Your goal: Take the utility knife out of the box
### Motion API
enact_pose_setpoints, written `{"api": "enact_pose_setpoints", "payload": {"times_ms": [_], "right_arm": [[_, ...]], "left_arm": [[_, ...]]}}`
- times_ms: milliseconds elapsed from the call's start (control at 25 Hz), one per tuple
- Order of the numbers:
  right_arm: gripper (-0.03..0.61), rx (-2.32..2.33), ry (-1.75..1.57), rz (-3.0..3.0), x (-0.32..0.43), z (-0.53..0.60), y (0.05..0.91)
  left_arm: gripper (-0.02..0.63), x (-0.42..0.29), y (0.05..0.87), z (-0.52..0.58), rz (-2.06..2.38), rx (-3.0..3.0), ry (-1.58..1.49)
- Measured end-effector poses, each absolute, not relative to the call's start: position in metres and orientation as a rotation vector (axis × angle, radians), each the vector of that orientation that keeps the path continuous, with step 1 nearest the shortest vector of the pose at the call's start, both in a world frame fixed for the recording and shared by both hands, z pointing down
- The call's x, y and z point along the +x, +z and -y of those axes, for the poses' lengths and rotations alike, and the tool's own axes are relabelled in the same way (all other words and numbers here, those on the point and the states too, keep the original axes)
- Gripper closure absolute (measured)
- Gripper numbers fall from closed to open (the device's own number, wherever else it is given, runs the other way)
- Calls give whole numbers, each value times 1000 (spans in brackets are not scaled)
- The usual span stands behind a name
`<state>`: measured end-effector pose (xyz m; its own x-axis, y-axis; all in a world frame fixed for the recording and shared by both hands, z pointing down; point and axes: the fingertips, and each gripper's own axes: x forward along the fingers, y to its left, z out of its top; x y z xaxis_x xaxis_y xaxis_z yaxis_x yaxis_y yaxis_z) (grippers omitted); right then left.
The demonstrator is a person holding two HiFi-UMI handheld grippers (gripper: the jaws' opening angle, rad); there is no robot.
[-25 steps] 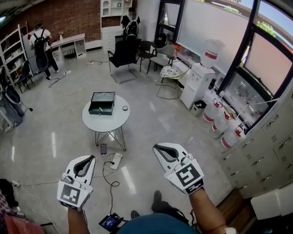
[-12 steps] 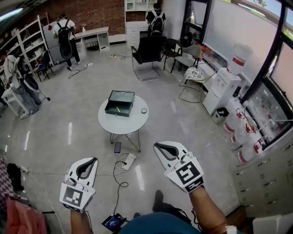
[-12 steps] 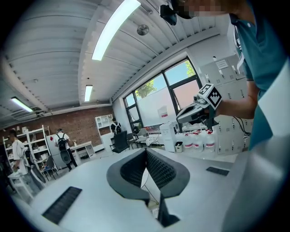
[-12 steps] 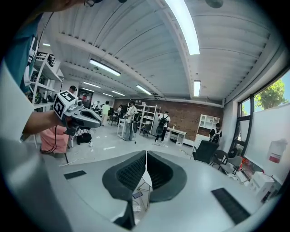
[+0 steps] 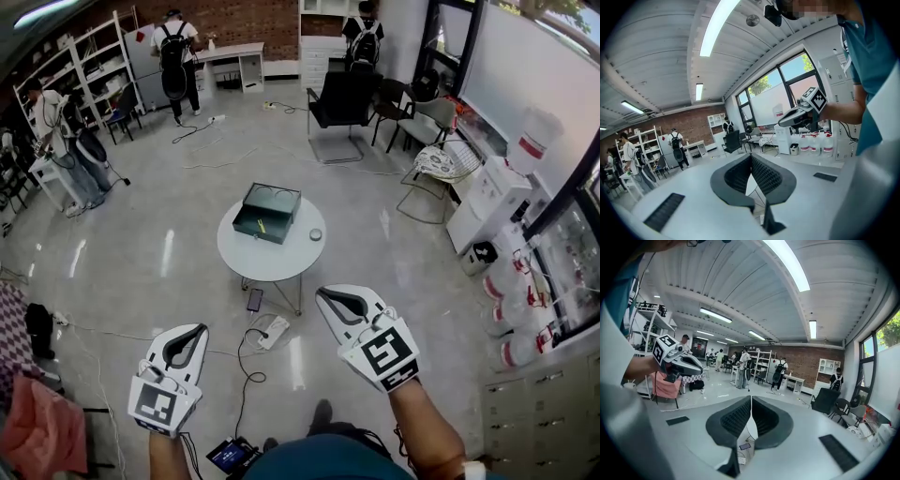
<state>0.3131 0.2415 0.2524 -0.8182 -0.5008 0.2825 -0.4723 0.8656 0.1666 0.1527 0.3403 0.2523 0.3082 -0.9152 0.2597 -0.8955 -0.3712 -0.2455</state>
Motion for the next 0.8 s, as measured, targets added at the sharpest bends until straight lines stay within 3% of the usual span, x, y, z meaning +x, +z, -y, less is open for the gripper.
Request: {"api": "enact_pose_setpoints", "payload": {"times_ms": [480, 800], "right_arm": [[540, 651, -87, 2781, 353, -162, 267], [540, 680, -79, 2753, 343, -141, 274]], "left_arm": [[595, 208, 256, -276, -1755, -2439, -647], [595, 183, 260, -250, -1772, -2440, -687]]}}
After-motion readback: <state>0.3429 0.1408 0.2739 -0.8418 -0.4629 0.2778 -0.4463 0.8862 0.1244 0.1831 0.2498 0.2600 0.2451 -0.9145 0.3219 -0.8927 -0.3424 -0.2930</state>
